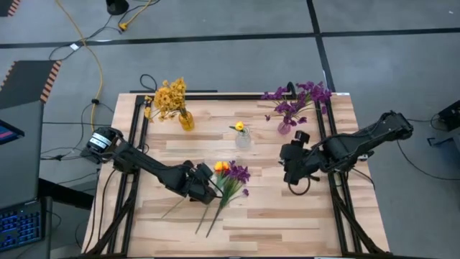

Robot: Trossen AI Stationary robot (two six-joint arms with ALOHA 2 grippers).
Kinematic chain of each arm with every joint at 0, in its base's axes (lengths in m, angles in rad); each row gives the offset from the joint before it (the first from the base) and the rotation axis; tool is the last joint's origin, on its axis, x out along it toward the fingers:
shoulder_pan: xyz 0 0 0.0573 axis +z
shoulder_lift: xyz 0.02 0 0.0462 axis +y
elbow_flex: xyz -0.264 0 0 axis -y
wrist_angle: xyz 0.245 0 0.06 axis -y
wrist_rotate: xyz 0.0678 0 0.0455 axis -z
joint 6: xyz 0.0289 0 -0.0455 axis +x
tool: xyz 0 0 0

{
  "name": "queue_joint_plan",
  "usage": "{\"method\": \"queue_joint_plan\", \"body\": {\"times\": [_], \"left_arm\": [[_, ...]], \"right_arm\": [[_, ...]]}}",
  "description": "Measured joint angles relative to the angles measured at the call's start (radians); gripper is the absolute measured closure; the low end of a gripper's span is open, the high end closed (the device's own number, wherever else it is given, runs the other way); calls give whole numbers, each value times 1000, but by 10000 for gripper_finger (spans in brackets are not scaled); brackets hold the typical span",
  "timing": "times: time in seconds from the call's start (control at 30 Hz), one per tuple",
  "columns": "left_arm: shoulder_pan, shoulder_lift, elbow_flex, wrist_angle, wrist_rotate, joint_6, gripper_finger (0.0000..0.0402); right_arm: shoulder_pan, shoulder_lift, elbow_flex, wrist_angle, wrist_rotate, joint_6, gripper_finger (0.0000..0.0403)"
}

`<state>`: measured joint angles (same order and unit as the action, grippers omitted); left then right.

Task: Sort flowers into vase by color
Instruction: Put the yellow tulip into the transparent vase

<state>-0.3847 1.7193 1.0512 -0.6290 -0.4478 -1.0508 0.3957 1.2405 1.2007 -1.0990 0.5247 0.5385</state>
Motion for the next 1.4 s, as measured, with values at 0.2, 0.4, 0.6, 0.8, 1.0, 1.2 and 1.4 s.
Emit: {"method": "queue_joint_plan", "body": {"times": [0.2, 0.4, 0.6, 0.8, 1.0, 1.2, 1.4], "left_arm": [[0, -65, 31, -9, -50, 67, 399], [-6, -168, 34, 4, -143, 110, 400], [-37, -238, 34, 136, -273, 235, 400], [-73, -249, 34, 311, -405, 441, 400], [-74, -248, -19, 604, -409, 715, 400], [-21, -248, -126, 1062, -199, 1026, 400], [46, -247, -222, 1488, 151, 1285, 400]], "right_arm": [[-14, -56, 0, -36, 0, 0, 159], [-14, -96, 0, -62, 0, 0, 159], [-13, -110, 0, -69, 3, 0, 159], [-13, -108, 0, -77, 11, 2, 159], [-13, -108, 0, -76, 22, 2, 159], [-13, -108, 0, -76, 27, 2, 159], [-13, -108, 0, -75, 27, 3, 159]]}}
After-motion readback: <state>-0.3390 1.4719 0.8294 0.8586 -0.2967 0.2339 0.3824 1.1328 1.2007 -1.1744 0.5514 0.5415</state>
